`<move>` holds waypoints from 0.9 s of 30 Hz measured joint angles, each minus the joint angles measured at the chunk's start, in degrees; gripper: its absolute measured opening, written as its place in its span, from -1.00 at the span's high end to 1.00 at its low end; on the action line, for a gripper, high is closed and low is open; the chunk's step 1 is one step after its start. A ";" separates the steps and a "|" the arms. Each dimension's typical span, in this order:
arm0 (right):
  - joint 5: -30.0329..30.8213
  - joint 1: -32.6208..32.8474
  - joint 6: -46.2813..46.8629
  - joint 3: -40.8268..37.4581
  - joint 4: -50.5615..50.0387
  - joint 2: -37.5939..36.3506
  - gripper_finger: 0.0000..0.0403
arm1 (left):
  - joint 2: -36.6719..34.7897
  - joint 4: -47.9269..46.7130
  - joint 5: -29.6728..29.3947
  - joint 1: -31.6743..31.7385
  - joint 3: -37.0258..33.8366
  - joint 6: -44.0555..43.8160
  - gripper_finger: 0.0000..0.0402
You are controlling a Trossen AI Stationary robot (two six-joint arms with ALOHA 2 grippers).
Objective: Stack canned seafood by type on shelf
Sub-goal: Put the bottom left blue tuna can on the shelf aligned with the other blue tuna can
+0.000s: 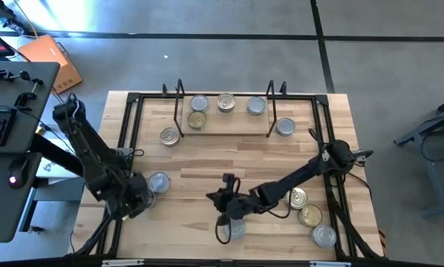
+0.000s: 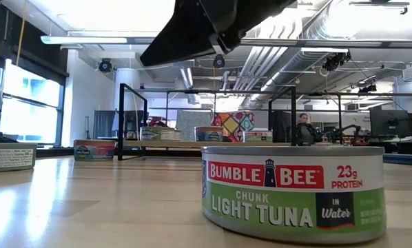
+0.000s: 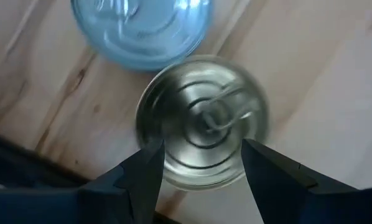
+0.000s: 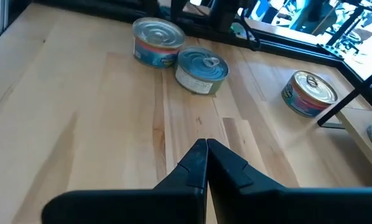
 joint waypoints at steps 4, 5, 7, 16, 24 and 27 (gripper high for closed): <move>2.74 2.11 -2.64 0.00 -0.25 -0.47 1.00 | 3.65 2.51 0.68 -1.21 -1.94 -2.12 -0.03; 4.18 2.85 -3.65 0.00 -0.80 -0.84 1.00 | 4.65 3.67 0.60 -1.31 -2.11 -0.36 -0.03; 7.16 4.07 -4.00 0.02 -2.33 -1.85 1.00 | 7.01 7.56 -0.04 -1.55 -2.43 4.33 -0.03; 12.92 8.18 -1.75 0.09 -12.48 -6.14 1.00 | 13.44 29.48 -9.81 4.27 -2.01 23.03 -0.03; 9.09 8.26 12.42 0.09 -23.60 -6.14 1.00 | 22.12 47.67 -10.81 18.18 -1.93 51.28 -0.03; 9.03 8.25 17.56 0.09 -26.17 -6.14 1.00 | 24.95 56.26 -10.07 23.69 -1.97 64.28 -0.03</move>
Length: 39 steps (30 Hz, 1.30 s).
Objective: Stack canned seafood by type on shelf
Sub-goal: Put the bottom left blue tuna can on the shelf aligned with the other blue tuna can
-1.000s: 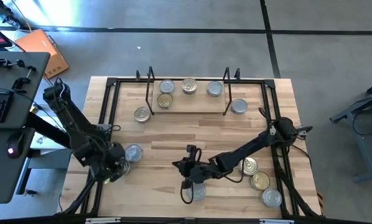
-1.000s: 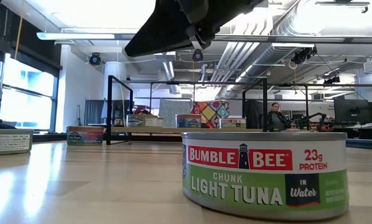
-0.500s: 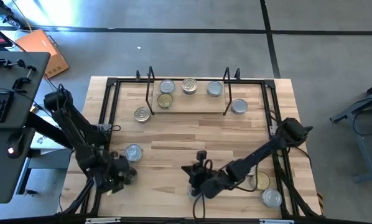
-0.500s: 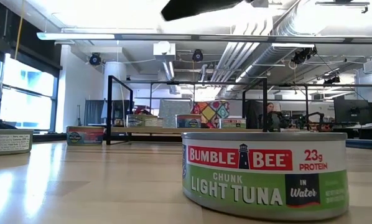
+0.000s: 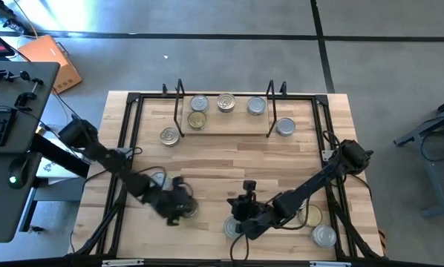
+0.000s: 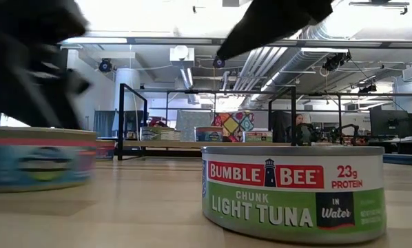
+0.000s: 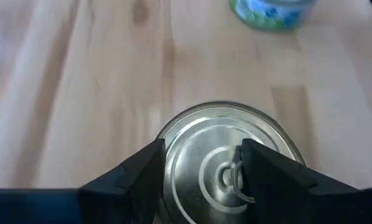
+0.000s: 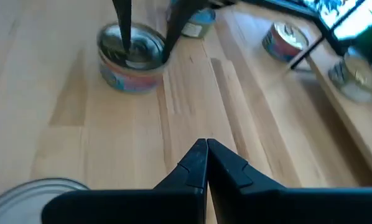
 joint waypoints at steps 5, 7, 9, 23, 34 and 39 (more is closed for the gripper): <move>-0.06 -0.75 5.91 -0.02 -3.17 0.00 1.00 | 1.55 11.23 3.65 8.43 0.21 16.32 -0.03; -0.09 -1.26 8.03 -0.02 -4.53 0.00 0.99 | 1.03 11.92 3.56 10.63 2.10 19.49 -0.03; -0.59 -2.03 9.55 -0.10 -5.03 0.00 0.96 | 0.00 9.65 3.19 11.80 4.18 21.93 -0.03; -26.61 -12.90 -2.94 -17.00 33.67 1.28 -0.19 | -9.04 -19.37 -0.33 -0.65 5.39 1.87 -0.03; -32.25 -15.45 -11.36 -11.12 36.84 10.43 -0.85 | -2.05 6.58 -7.30 -3.45 -7.66 -10.25 -0.03; -32.46 -15.97 -11.18 -10.38 37.00 11.39 -0.86 | 2.07 12.39 -7.84 0.45 -8.75 -8.24 -0.03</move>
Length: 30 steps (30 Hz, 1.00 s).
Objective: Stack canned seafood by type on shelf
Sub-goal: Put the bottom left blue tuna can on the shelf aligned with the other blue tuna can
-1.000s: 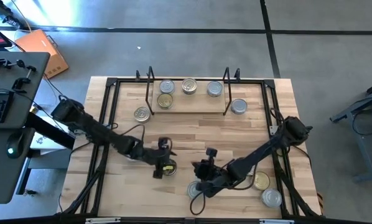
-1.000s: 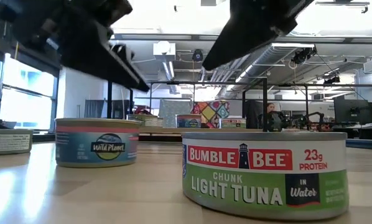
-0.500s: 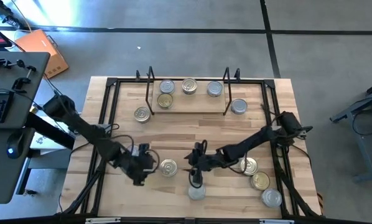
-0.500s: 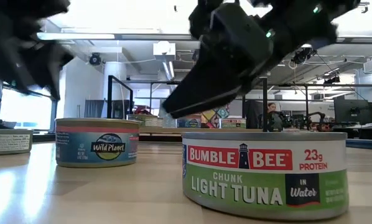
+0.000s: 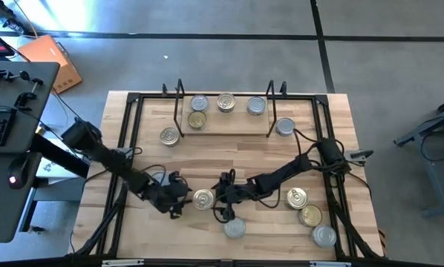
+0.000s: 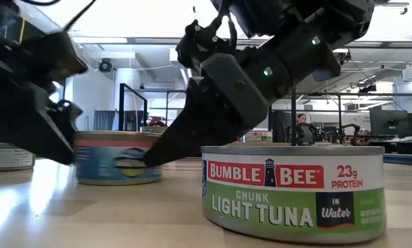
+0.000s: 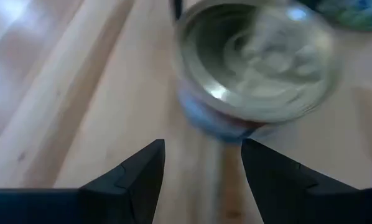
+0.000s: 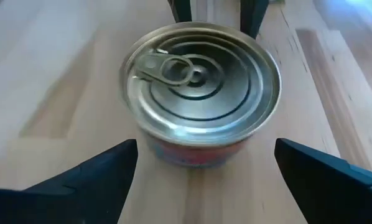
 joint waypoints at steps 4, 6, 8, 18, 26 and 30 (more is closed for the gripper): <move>0.03 -0.12 0.24 0.00 0.67 0.34 -0.86 | 3.16 5.16 -0.49 3.73 -0.10 4.39 -0.03; 0.41 -0.07 0.40 0.00 0.85 0.59 -0.86 | 4.37 8.10 0.06 5.40 -0.19 6.59 -0.03; 1.23 0.00 1.82 -0.03 0.55 0.61 -0.86 | 5.10 9.66 0.72 6.84 -0.21 8.70 -0.03; 5.06 0.04 4.46 -0.03 -0.36 0.61 -0.86 | 5.46 12.05 0.15 9.31 -0.30 11.78 -0.03; 8.97 -0.08 7.65 -1.45 0.92 0.63 -0.57 | 1.84 0.97 -1.58 8.59 0.16 4.63 -0.03; 12.76 1.09 9.19 -1.49 -0.06 0.44 -0.40 | -2.24 -7.06 -2.38 6.48 0.16 1.15 -0.03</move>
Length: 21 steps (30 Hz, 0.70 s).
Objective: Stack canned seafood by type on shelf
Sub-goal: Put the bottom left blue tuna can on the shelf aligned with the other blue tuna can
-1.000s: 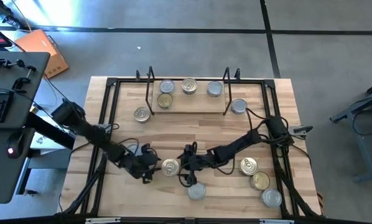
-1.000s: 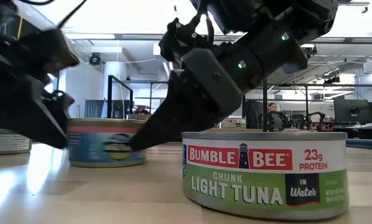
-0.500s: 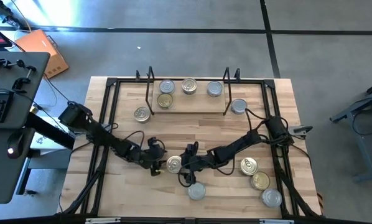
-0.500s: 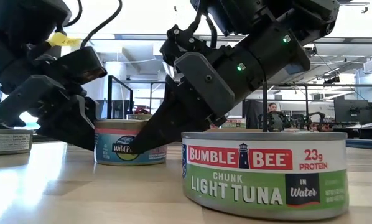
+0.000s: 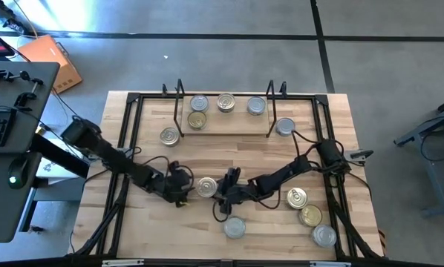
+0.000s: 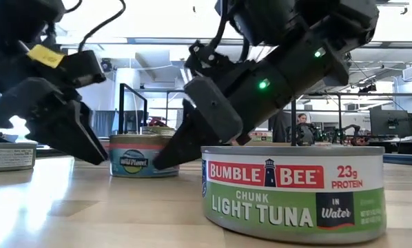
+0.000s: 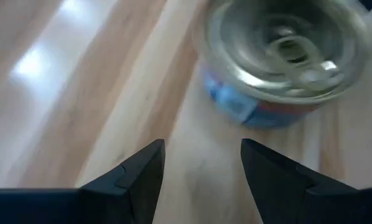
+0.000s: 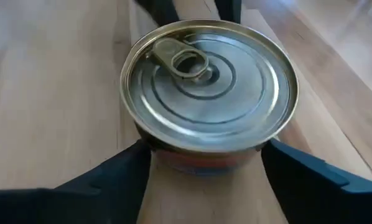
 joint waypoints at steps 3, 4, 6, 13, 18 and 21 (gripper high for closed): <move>0.76 0.50 0.90 -0.02 -1.35 -1.11 -0.29 | -2.76 -4.01 -2.03 -1.90 -0.01 -2.30 -0.03; 0.29 0.52 1.64 -0.02 -2.03 -1.44 -0.26 | -3.50 -5.18 -2.68 -2.50 -0.03 -2.86 -0.03; -0.81 0.27 2.80 -0.02 -4.33 -1.95 -0.22 | -4.25 -4.74 -2.96 -3.47 -0.04 -2.47 -0.03; -1.60 -1.09 2.71 0.00 -9.52 -3.99 -0.23 | -2.81 2.79 -1.28 -4.01 -0.16 2.04 -0.03; -8.84 -2.77 1.02 0.00 -9.14 -4.14 -0.46 | 0.22 8.47 -0.95 -2.61 -0.20 4.41 -0.03; -11.36 -3.54 -0.73 0.00 -7.92 -4.01 -0.67 | 1.86 10.65 -0.92 -1.30 -0.23 5.64 -0.03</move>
